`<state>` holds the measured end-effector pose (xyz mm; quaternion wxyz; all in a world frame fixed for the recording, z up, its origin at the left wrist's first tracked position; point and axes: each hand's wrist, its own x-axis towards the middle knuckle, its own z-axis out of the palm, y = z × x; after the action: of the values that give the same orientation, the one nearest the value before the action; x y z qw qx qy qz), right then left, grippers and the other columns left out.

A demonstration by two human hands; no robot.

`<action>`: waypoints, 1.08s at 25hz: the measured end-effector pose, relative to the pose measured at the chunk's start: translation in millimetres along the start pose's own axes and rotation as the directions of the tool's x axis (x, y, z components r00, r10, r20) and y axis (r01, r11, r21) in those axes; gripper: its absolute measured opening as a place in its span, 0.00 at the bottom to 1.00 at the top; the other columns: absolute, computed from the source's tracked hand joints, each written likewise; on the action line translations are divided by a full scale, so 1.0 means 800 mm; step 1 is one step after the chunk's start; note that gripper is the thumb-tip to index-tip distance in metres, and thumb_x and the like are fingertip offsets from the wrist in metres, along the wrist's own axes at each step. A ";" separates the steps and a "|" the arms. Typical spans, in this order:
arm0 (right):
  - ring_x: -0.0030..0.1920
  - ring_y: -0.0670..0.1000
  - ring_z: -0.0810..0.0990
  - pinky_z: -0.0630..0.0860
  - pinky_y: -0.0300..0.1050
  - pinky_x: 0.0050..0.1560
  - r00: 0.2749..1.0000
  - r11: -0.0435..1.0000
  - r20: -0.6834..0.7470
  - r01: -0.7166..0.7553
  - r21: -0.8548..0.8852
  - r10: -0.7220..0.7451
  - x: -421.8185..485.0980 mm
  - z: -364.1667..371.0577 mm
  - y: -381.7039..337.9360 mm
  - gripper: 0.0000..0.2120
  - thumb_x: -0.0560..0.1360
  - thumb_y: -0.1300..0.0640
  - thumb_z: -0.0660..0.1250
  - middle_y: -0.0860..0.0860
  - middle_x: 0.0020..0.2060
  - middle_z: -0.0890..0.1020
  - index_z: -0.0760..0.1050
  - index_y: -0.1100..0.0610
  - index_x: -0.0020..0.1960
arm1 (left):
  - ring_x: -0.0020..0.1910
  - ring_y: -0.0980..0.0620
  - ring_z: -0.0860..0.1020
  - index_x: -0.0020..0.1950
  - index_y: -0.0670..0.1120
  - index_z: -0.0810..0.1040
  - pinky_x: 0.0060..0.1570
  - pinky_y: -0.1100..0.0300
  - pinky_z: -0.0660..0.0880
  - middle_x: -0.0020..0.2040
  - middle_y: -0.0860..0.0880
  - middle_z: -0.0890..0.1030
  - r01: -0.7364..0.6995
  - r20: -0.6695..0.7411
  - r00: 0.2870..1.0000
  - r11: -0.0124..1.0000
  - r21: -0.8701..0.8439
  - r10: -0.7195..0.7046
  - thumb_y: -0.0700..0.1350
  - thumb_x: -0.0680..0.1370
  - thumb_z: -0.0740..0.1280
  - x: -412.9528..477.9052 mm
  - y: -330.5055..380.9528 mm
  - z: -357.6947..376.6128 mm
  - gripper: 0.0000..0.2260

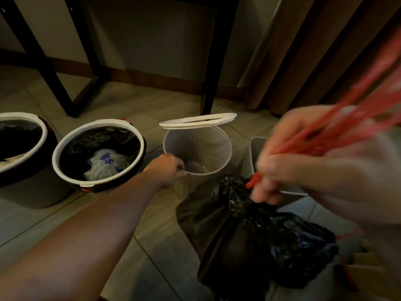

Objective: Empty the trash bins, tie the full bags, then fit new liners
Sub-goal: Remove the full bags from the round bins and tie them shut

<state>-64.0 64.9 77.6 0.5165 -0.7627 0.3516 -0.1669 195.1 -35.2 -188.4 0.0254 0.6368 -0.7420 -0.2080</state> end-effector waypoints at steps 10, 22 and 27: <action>0.41 0.47 0.88 0.83 0.40 0.44 0.978 0.971 0.091 -0.168 -0.172 0.186 0.045 0.025 0.108 0.04 0.75 0.59 0.75 0.50 0.38 0.88 0.85 0.52 0.42 | 0.57 0.46 0.78 0.57 0.55 0.84 0.57 0.48 0.77 0.52 0.52 0.74 -0.005 -0.001 1.000 1.000 -0.015 0.005 0.60 0.81 0.69 0.003 -0.001 0.004 0.11; 0.40 0.42 0.83 0.85 0.49 0.49 0.965 0.791 -0.064 -0.246 -0.560 0.255 0.086 0.031 0.185 0.06 0.79 0.46 0.68 0.45 0.40 0.84 0.79 0.44 0.44 | 0.60 0.50 0.78 0.57 0.55 0.85 0.62 0.48 0.77 0.58 0.52 0.78 -0.034 -0.098 0.995 0.992 -0.121 0.022 0.59 0.80 0.71 0.001 -0.009 0.019 0.10; 0.58 0.49 0.80 0.81 0.54 0.58 0.855 0.649 0.392 0.088 -0.755 0.341 0.077 0.077 0.203 0.18 0.76 0.51 0.67 0.44 0.58 0.82 0.79 0.41 0.65 | 0.64 0.50 0.77 0.63 0.55 0.85 0.63 0.51 0.75 0.67 0.52 0.76 -0.018 -0.187 0.982 0.987 -0.157 -0.012 0.55 0.82 0.69 -0.016 0.002 0.029 0.12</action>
<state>-42.3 27.0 -101.6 0.2384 -0.8945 0.2960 0.2353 189.2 -16.4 -206.5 0.1459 0.6486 -0.7184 -0.2050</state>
